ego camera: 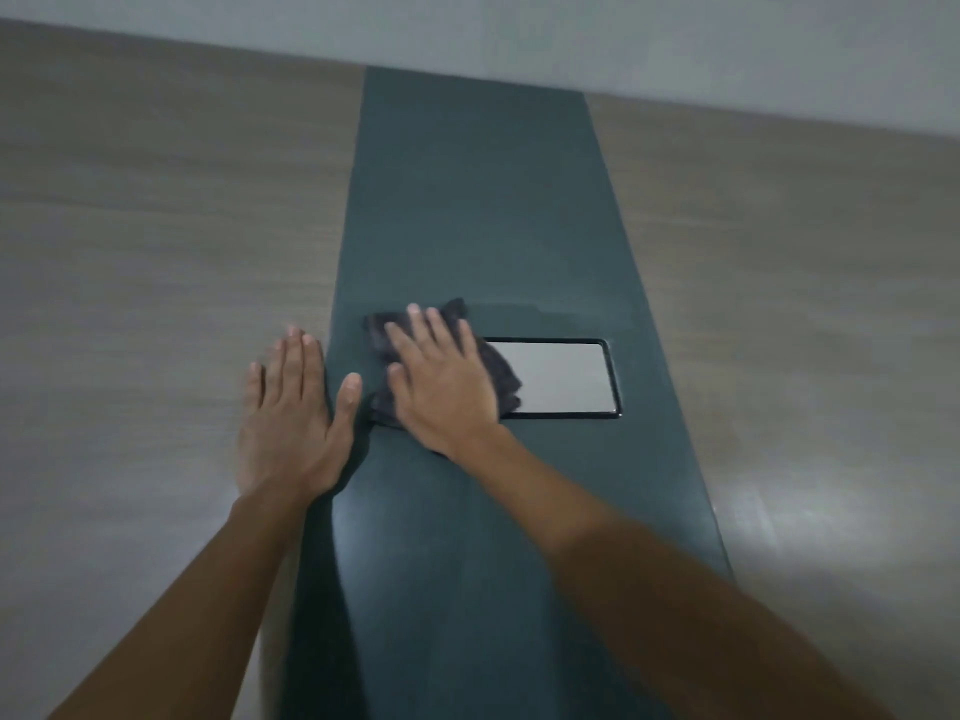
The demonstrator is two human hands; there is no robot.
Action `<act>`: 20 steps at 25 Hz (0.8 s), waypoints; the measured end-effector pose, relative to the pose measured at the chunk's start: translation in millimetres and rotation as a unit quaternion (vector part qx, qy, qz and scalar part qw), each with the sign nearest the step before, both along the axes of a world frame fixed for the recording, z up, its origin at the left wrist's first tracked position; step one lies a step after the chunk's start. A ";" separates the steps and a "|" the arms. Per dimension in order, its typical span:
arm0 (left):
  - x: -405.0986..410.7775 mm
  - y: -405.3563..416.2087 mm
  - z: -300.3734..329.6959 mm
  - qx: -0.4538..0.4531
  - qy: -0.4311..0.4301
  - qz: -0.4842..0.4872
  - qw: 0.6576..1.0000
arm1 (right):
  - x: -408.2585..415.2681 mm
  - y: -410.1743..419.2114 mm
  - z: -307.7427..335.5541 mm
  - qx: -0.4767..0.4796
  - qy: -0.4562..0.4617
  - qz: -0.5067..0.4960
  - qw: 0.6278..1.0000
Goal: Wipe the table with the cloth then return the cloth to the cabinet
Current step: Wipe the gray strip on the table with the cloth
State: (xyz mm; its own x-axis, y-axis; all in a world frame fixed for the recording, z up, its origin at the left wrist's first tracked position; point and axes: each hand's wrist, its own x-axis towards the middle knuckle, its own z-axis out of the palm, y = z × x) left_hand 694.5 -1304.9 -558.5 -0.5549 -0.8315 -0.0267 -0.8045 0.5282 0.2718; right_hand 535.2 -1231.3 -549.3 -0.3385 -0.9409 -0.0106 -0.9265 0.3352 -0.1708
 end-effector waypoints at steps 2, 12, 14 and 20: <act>0.4 -1.0 -1.2 -0.001 -0.006 -0.006 1.000 | 1.2 -5.1 -1.6 -0.005 -0.013 0.015 1.000; -29.2 32.7 5.4 0.023 0.064 -0.037 0.997 | -138.8 116.8 3.8 0.011 -0.012 -0.156 0.988; -56.9 50.8 5.4 0.015 0.069 -0.044 0.997 | -132.2 141.4 4.4 0.000 -0.015 -0.183 0.983; -89.7 70.4 -0.7 -0.005 0.067 0.007 0.998 | -150.9 158.6 5.8 0.008 -0.036 -0.156 0.987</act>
State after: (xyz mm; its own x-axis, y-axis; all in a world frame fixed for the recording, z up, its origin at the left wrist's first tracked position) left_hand 604.7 -1234.6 -559.1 -0.5418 -0.8387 0.0547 -0.7686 0.5207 0.3715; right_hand 384.3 -1072.7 -543.5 -0.6092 -0.7907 -0.0604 -0.7635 0.6054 -0.2250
